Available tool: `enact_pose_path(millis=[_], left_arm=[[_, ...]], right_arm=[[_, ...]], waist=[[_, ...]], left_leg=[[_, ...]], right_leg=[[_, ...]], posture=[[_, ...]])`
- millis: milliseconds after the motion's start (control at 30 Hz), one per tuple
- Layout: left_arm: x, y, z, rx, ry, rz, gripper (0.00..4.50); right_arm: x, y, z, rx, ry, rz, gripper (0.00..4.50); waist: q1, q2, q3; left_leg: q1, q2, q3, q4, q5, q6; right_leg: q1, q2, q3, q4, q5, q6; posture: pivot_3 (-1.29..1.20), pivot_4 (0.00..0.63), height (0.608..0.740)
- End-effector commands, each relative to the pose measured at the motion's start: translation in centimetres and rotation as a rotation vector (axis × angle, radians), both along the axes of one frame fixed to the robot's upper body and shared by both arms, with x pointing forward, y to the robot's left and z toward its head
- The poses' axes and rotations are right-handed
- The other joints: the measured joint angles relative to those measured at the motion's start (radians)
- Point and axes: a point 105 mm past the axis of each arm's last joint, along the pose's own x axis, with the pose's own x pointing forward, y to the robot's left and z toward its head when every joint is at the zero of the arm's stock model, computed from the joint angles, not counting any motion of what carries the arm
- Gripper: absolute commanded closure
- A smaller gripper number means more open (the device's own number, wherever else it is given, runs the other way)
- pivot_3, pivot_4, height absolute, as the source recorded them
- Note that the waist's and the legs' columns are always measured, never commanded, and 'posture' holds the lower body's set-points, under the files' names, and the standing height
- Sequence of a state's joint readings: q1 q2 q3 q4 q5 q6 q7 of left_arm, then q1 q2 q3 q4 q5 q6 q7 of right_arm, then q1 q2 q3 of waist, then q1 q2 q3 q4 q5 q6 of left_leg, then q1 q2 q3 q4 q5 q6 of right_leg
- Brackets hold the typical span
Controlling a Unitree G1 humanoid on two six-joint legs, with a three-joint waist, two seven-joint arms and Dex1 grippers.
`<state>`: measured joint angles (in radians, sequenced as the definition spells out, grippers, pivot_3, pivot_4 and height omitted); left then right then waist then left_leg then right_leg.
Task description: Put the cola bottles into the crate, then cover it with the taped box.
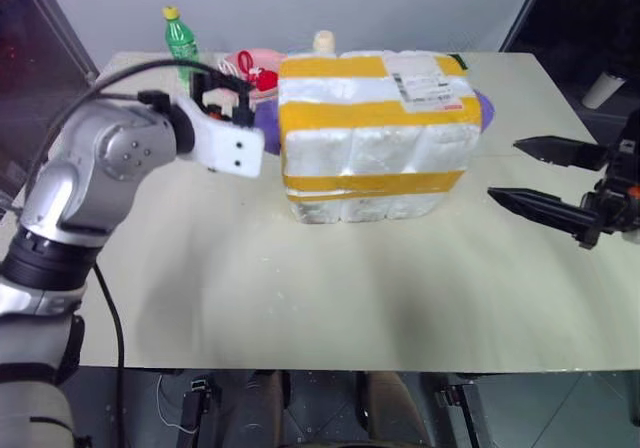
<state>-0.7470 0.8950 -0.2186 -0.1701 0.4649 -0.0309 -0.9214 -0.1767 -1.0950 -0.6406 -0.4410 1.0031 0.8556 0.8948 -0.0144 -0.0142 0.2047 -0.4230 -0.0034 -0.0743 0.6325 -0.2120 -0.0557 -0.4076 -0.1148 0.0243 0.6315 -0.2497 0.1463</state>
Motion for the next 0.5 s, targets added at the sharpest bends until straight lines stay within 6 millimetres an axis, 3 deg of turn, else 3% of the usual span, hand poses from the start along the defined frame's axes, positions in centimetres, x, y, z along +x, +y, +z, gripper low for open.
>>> enact_pose_path(millis=[33, 133, 200, 267, 367, 500], left_arm=[[-1.3, 1.2, -0.1, -0.015, 0.015, 0.034, 0.02], [-2.0, 3.1, -0.9, -0.077, 0.099, 0.09, 0.02], [-2.3, 4.0, -0.8, -0.224, 0.184, 0.125, 0.02], [-3.0, 5.5, -1.1, -0.448, 0.388, 0.16, 0.02], [-5.2, 7.2, 0.1, -0.789, 0.755, 0.103, 0.02], [-7.1, 9.3, 1.1, -0.876, 0.99, 0.072, 0.02]], right_arm=[[-0.2, -0.2, 0.9, -0.021, -0.044, 0.003, 0.0], [-0.3, -0.9, 0.6, -0.05, -0.03, -0.011, 0.0], [-0.3, -1.4, 0.4, -0.063, -0.02, -0.023, 0.0], [-0.4, -2.1, 0.0, -0.079, -0.005, -0.036, 0.0], [-0.3, -3.0, -0.5, -0.086, 0.02, -0.038, 0.0], [0.3, -3.8, -1.3, -0.13, 0.036, -0.037, 0.0]], waist=[[0.0, 0.0, 0.0], [-0.002, 0.0, 0.0], [-0.001, 0.0, 0.0], [0.0, 0.0, 0.0], [-0.001, 0.0, 0.0], [-0.007, 0.0, 0.0]], left_leg=[[0.0, 0.0, 0.0, 0.0, 0.0, 0.0], [0.0, 0.0, 0.0, 0.0, 0.0, 0.0], [0.001, 0.0, 0.0, 0.0, 0.0, 0.0], [0.001, 0.0, 0.0, 0.0, 0.0, 0.0], [0.001, 0.0, 0.0, 0.001, 0.0, 0.0], [0.002, 0.0, 0.0, 0.0, 0.0, 0.0]], right_leg=[[0.0, 0.0, 0.0, 0.0, 0.0, 0.0], [0.0, 0.0, 0.0, 0.0, 0.0, 0.0], [0.0, 0.0, 0.0, 0.0, 0.0, 0.0], [0.0, 0.0, 0.0, 0.0, 0.0, 0.0], [0.001, 0.0, 0.0, 0.0, 0.0, 0.0], [0.001, 0.0, 0.0, 0.001, 0.0, 0.0]], posture=[[0.0, 0.15, 0.739], [0.0, 0.15, 0.739], [0.0, 0.15, 0.739], [0.0, 0.15, 0.739], [0.0, 0.15, 0.739], [0.0, 0.15, 0.739]])
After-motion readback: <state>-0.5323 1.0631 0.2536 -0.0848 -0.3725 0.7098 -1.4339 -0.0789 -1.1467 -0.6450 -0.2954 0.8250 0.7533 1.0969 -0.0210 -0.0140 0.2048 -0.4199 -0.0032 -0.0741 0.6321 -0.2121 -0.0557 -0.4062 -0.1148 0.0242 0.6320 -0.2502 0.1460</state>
